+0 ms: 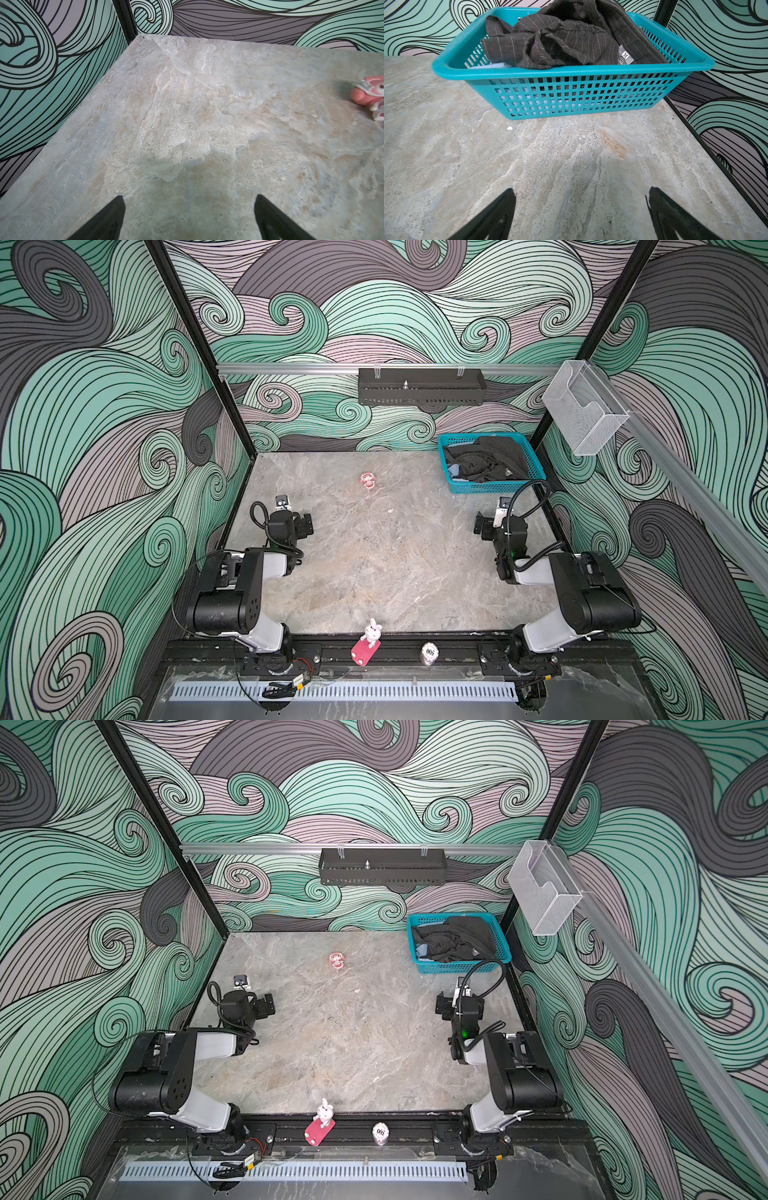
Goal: Fold and stack the long sleeve shirts
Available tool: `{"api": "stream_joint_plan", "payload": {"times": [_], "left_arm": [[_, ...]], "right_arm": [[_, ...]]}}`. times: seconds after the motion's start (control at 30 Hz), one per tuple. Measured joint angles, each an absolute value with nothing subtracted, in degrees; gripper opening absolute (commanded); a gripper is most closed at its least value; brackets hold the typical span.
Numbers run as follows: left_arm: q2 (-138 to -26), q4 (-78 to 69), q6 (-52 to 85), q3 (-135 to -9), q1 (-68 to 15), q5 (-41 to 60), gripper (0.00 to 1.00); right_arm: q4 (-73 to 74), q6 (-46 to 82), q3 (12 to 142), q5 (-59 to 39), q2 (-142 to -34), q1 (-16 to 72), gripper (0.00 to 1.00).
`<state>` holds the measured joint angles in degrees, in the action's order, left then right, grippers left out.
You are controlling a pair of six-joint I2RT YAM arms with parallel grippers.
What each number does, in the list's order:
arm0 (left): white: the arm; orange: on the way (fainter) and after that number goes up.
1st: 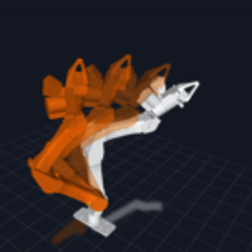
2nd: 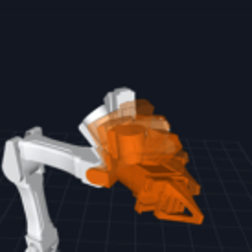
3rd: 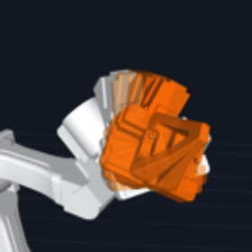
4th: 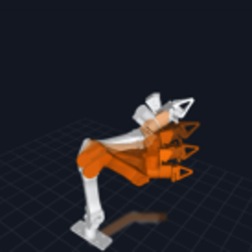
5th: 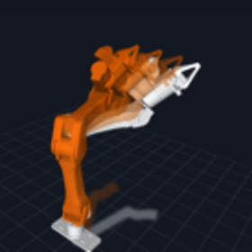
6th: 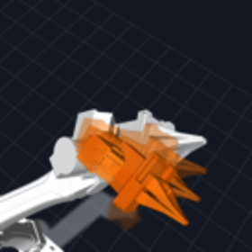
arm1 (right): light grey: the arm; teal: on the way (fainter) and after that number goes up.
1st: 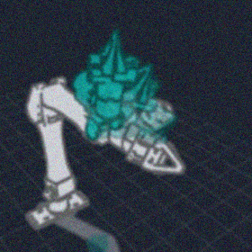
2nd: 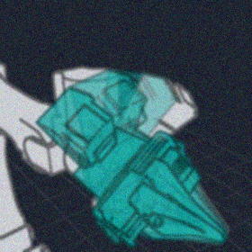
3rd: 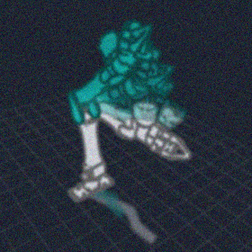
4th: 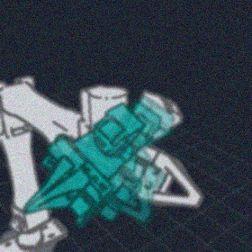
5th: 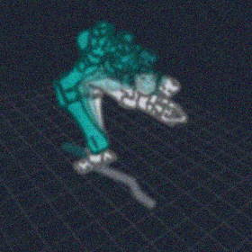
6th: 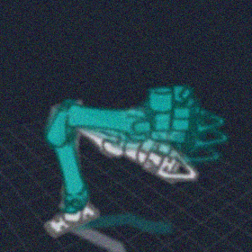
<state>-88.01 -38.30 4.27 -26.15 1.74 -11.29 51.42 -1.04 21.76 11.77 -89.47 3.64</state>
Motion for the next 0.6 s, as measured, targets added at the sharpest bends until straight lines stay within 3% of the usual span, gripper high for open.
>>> {"api": "stream_joint_plan", "payload": {"times": [0.2, 0.33, 0.43, 0.6], "left_arm": [[-88.0, -38.3, 4.3, -26.2, 1.7, -11.3, 0.99], [-85.3, -34.6, 4.6, -26.6, 1.7, -13.8, 0.89], [-78.5, -15.8, 10.6, -35.2, 1.7, -18.7, 0.81], [-72.8, 7.6, 18.0, -59.0, 1.7, -19.8, 0.84]], "right_arm": [[51.4, -1.0, 21.8, 11.6, -89.5, 3.5, 1.00], [44.5, -0.5, 22.1, 13.2, -84.0, 3.6, 0.98], [29.0, 4.8, 28.3, 16.2, -73.5, 3.4, 0.97], [8.6, 15.9, 48.9, 16.9, -65.9, 2.9, 0.97]]}}
